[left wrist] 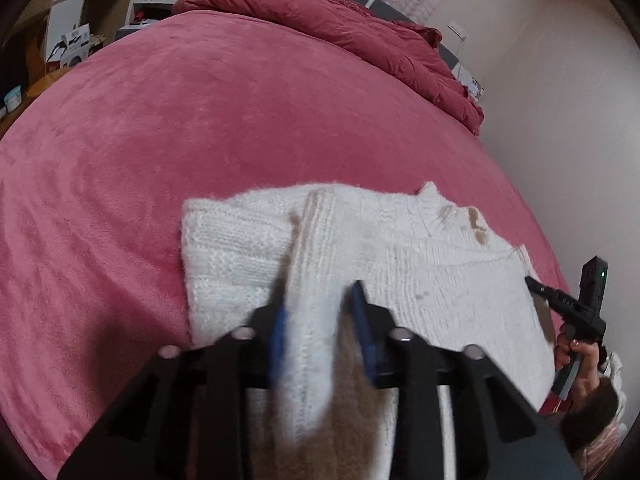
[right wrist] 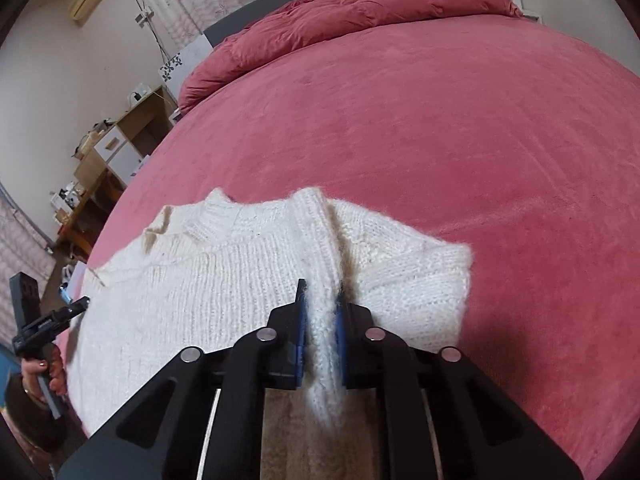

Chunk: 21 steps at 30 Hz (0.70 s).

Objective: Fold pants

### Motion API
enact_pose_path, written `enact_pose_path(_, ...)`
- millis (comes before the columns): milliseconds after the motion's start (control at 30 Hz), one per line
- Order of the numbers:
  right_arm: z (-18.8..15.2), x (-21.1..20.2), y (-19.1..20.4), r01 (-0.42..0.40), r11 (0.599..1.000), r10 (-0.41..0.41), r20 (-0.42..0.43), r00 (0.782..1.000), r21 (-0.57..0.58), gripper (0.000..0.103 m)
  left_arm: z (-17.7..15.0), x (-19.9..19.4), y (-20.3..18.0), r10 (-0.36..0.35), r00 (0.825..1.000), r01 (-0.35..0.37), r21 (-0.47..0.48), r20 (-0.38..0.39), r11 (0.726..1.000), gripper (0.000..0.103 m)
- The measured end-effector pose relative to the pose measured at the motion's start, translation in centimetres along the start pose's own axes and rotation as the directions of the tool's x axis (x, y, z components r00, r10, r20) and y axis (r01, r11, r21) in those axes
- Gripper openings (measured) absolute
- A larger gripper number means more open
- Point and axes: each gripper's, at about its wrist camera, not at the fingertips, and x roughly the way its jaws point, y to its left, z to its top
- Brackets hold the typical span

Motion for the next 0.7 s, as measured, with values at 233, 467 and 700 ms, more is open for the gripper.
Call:
enact_pose_path(233, 0.7, -2.7, 0.8, -0.025, 0.999, 0.023, 0.105, 0.994, 0.020, 0.006, 0.0, -3.2, -1.8, 0.017, 0.996, -0.021, 0.044, 0.084, 0.999, 0.007)
enact_pose_path(467, 2.8, -4.1, 0.9, -0.053, 0.995, 0.032, 0.223, 0.974, 0.088, 0.006, 1.8, -6.3, -2.3, 0.013, 0.971, -0.020, 0.028, 0.240, 0.999, 0.006)
enact_pose_path(700, 3.9, -0.3, 0.0, 0.033, 0.988, -0.053, 0.127, 0.991, 0.152, 0.006, 1.8, -2.0, 0.6, 0.098, 0.982, -0.087, -0.071, 0.160, 0.994, 0.006)
